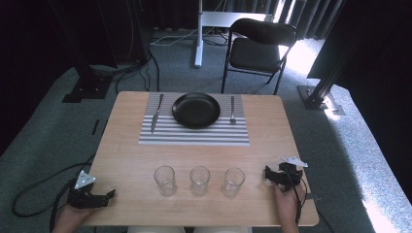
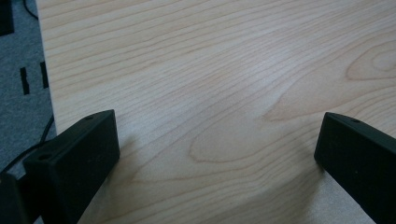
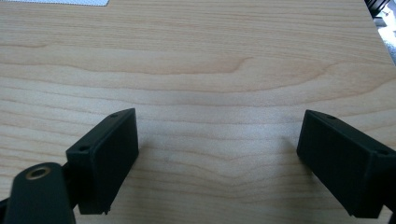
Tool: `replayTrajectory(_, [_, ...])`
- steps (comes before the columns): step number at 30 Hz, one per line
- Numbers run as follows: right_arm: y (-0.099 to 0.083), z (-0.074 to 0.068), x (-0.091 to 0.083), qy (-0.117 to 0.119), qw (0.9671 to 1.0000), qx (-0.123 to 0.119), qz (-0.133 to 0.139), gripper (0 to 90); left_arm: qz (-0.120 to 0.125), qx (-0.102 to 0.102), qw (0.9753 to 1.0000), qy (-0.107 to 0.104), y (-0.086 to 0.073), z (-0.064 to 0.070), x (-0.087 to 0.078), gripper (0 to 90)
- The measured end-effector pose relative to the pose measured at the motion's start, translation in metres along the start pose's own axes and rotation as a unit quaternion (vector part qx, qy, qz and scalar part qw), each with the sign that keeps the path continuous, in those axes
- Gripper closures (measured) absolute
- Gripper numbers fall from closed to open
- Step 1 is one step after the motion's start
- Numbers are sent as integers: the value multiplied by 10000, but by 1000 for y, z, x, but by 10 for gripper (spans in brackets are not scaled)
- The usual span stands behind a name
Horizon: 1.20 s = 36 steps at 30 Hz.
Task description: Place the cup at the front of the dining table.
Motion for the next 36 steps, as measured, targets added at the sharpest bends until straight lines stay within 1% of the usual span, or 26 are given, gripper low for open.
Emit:
replayTrajectory(4, [0,0,0,-1,10000,0,0,121,2,63,10000,-58,-1,-2,-1,5])
replayTrajectory(11, [0,0,0,1,10000,4,1,121,-6,54,10000,-51,-1,-2,-1,5])
replayTrajectory(18, [0,0,0,-5,10000,1,2,121,-82,18,10000,-17,1,-3,-1,5])
replayTrajectory(20, [0,0,0,-6,10000,3,2,121,-69,21,10000,1,1,-3,-1,5])
replayTrajectory(21, [0,0,0,-11,10000,3,3,121,39,5,10000,66,1,-3,-3,5])
replayTrajectory(22, [0,0,0,-11,10000,3,3,121,39,5,10000,66,1,-3,-3,5])
replayTrajectory(23, [0,0,0,-12,10000,2,4,121,97,-63,9999,21,1,-3,-4,5])
replayTrajectory(24, [0,0,0,-12,10000,3,3,121,148,-81,9999,-24,1,-3,-6,5])
replayTrajectory(25, [0,0,0,-11,10000,3,4,121,163,13,9999,-33,1,0,-7,5])
replayTrajectory(26, [0,0,0,-11,10000,3,4,121,163,13,9999,-33,1,0,-7,5])
replayTrajectory(27, [0,0,0,-11,10000,4,4,121,188,125,9997,-66,1,5,-8,5])
replayTrajectory(28, [0,0,0,-11,10000,4,4,121,188,125,9997,-66,1,5,-8,5])
replayTrajectory(30, [0,0,0,-11,10000,4,6,121,248,191,9994,-137,3,8,-9,6])
replayTrajectory(31, [0,0,0,-11,10000,2,6,121,273,230,9991,-208,4,11,-10,23])
replayTrajectory(34, [0,0,0,-13,10000,2,5,121,287,276,9988,-267,5,13,-10,23])
replayTrajectory(35, [0,0,0,-11,10000,3,5,121,311,339,9984,-332,6,16,-10,23])
replayTrajectory(36, [0,0,0,-11,10000,3,5,121,311,339,9984,-332,6,16,-10,23])
Point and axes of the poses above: each handheld gripper's, and its own axes: x roughly forward along the jaws, y roughly out of its top, z roughly to its right, the point moved 2 cm from there along x, roughly forward along the jaws, and after that the axes turned 4 degrees about -z, right-handed, at the moved point
